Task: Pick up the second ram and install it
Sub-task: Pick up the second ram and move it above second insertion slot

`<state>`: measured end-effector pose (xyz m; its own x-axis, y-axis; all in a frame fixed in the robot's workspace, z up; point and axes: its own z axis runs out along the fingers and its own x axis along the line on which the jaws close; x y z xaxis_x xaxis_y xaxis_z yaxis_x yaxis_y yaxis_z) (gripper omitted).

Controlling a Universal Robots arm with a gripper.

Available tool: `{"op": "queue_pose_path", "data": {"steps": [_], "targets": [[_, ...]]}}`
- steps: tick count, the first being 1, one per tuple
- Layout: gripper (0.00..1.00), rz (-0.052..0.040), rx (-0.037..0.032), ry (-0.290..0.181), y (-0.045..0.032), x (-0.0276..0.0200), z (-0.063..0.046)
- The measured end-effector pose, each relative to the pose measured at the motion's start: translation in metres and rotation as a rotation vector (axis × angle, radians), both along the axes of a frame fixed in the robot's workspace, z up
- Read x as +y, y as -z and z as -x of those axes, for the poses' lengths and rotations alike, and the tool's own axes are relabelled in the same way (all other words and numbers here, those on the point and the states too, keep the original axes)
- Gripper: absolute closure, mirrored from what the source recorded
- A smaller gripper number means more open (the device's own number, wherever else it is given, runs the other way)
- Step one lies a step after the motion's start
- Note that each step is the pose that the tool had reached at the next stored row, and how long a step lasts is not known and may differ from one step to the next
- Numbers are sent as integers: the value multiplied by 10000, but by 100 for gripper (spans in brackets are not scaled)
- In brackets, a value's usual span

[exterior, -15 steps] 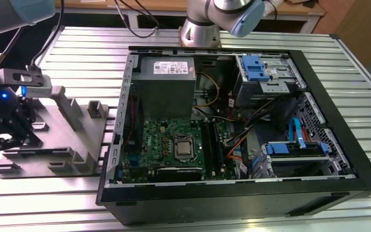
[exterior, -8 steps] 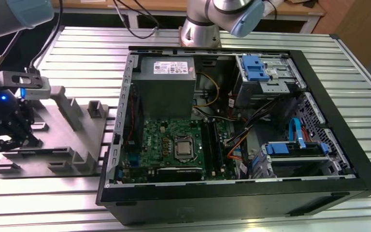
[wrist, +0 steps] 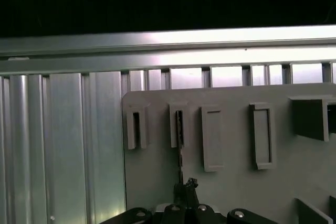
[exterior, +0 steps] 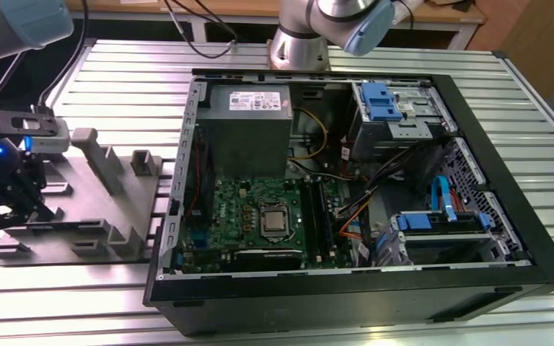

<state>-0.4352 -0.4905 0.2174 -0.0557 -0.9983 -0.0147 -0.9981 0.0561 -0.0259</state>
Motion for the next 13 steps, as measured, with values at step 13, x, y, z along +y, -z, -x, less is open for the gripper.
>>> {"op": "queue_pose_path", "data": {"steps": [13], "targets": [[89,2,2,-17,18,-2,0]]}}
